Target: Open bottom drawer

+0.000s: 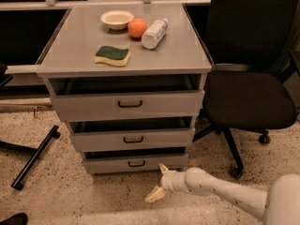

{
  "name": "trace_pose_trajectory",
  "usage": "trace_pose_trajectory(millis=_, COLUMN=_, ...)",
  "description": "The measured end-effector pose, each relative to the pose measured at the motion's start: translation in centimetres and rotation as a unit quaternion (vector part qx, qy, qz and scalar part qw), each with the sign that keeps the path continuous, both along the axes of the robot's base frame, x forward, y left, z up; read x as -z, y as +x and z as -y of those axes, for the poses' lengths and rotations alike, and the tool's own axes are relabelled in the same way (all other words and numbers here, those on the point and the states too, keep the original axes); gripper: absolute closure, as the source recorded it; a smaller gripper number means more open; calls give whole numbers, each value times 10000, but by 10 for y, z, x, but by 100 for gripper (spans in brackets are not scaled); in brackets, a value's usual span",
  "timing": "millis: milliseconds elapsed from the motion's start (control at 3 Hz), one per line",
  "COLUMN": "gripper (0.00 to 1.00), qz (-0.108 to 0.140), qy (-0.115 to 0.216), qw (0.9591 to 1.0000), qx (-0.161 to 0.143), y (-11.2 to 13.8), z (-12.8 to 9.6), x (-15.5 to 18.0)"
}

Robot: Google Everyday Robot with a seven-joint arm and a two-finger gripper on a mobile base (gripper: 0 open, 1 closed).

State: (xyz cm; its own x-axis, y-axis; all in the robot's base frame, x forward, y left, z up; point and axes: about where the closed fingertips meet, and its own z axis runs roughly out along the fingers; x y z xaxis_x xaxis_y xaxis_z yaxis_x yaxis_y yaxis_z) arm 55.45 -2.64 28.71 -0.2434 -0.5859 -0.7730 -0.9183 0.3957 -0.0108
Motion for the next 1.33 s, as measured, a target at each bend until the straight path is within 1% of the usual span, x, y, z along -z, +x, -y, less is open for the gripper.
trace_pose_trajectory(millis=333, gripper=0, qz=-96, qy=98, qw=9996, qx=235, y=6, z=4, x=34)
trace_pose_trajectory(millis=667, gripper=0, qz=-96, qy=98, qw=9996, qx=235, y=6, z=4, x=34)
trace_pose_trajectory(millis=1000, gripper=0, qz=63, qy=163, qw=9997, qx=197, y=29, z=-2, x=45)
trace_pose_trajectory(millis=1333, gripper=0, qz=210, qy=154, qw=9995, qx=171, y=67, z=-9, x=72)
